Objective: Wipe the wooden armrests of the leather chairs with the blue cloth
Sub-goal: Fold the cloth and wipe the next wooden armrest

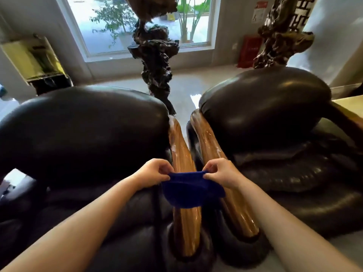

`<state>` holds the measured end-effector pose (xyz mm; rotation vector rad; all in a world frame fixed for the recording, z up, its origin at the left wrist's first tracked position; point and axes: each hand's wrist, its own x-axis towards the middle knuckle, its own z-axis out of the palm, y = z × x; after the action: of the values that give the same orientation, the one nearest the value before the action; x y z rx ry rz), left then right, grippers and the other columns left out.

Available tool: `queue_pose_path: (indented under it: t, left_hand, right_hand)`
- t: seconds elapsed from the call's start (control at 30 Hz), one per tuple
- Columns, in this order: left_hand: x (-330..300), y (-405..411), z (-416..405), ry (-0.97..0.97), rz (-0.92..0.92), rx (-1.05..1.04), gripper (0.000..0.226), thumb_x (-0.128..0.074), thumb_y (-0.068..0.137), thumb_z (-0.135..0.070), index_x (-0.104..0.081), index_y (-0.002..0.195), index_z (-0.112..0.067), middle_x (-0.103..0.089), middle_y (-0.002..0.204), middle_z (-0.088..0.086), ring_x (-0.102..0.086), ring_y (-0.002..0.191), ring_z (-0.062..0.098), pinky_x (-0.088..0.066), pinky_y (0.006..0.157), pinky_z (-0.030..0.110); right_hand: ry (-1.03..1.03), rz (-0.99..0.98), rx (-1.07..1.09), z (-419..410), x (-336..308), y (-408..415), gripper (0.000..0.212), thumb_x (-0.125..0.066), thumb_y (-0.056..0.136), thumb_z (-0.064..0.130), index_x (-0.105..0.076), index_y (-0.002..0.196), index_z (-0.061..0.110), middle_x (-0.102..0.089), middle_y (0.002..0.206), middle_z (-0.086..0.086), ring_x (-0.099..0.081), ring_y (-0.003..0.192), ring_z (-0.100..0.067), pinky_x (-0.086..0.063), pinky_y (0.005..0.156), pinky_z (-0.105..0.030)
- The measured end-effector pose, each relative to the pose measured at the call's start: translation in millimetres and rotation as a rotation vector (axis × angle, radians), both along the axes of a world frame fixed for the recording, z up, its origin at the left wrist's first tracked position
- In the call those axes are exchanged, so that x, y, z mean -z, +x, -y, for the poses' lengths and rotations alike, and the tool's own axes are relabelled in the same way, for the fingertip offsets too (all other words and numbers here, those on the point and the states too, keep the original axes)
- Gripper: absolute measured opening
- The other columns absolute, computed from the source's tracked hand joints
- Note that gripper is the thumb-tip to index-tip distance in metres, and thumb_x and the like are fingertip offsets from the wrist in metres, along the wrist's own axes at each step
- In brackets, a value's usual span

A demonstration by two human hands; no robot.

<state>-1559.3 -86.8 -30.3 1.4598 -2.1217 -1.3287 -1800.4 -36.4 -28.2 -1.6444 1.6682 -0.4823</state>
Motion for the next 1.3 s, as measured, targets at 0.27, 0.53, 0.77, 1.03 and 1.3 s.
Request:
queue_pose_path:
  t: [0.27, 0.53, 0.77, 1.03, 1.3]
  left_hand:
    - [32.9, -27.5, 44.0, 0.052, 0.053, -0.177, 0.021, -0.063, 0.074, 0.003, -0.066, 0.08, -0.016, -0.071, 0.085, 0.007, -0.067, 0.077, 0.016, -0.055, 0.072, 0.028]
    - [86.4, -26.4, 122.9, 0.037, 0.111, -0.213, 0.028, -0.064, 0.073, 0.002, -0.064, 0.071, -0.026, -0.071, 0.084, 0.008, -0.065, 0.076, 0.016, -0.054, 0.07, 0.028]
    - [132.5, -24.2, 215.5, -0.061, 0.12, -0.245, 0.021, -0.061, 0.073, -0.005, -0.066, 0.075, -0.025, -0.07, 0.084, 0.003, -0.063, 0.078, 0.015, -0.05, 0.07, 0.025]
    - [216.3, -45.4, 291.5, -0.469, -0.015, -0.546, 0.042, -0.049, 0.09, -0.008, -0.046, 0.131, -0.009, -0.052, 0.134, 0.007, -0.046, 0.127, 0.019, -0.031, 0.107, 0.021]
    - [325.1, -72.3, 225.4, -0.451, 0.318, -0.349, 0.056, -0.01, 0.093, -0.04, 0.023, 0.137, -0.034, 0.028, 0.148, -0.016, 0.024, 0.138, 0.001, 0.006, 0.118, 0.036]
  right_hand:
    - [0.085, 0.039, -0.142, 83.6, 39.5, -28.0, 0.007, -0.068, 0.082, 0.019, -0.067, 0.086, 0.024, -0.068, 0.084, 0.003, -0.065, 0.079, -0.009, -0.056, 0.07, -0.026]
    - [0.149, 0.018, -0.102, 164.6, 94.7, -19.1, 0.009, -0.067, 0.082, 0.019, -0.066, 0.091, 0.022, -0.067, 0.087, 0.003, -0.064, 0.083, -0.01, -0.057, 0.076, -0.03]
    - [0.067, 0.006, -0.02, 259.4, 140.6, -6.8, 0.011, -0.065, 0.084, 0.022, -0.062, 0.079, 0.032, -0.064, 0.081, 0.009, -0.061, 0.079, -0.006, -0.047, 0.062, -0.018]
    - [-0.26, -0.021, 0.172, 351.7, 225.6, -3.3, 0.028, -0.061, 0.086, 0.015, -0.061, 0.113, 0.011, -0.064, 0.113, -0.009, -0.058, 0.108, -0.023, -0.04, 0.089, -0.023]
    - [-0.452, -0.347, -0.174, 294.0, 316.2, 30.4, 0.055, -0.021, 0.095, 0.044, 0.002, 0.145, 0.033, 0.006, 0.157, 0.004, 0.013, 0.144, -0.013, 0.005, 0.117, -0.035]
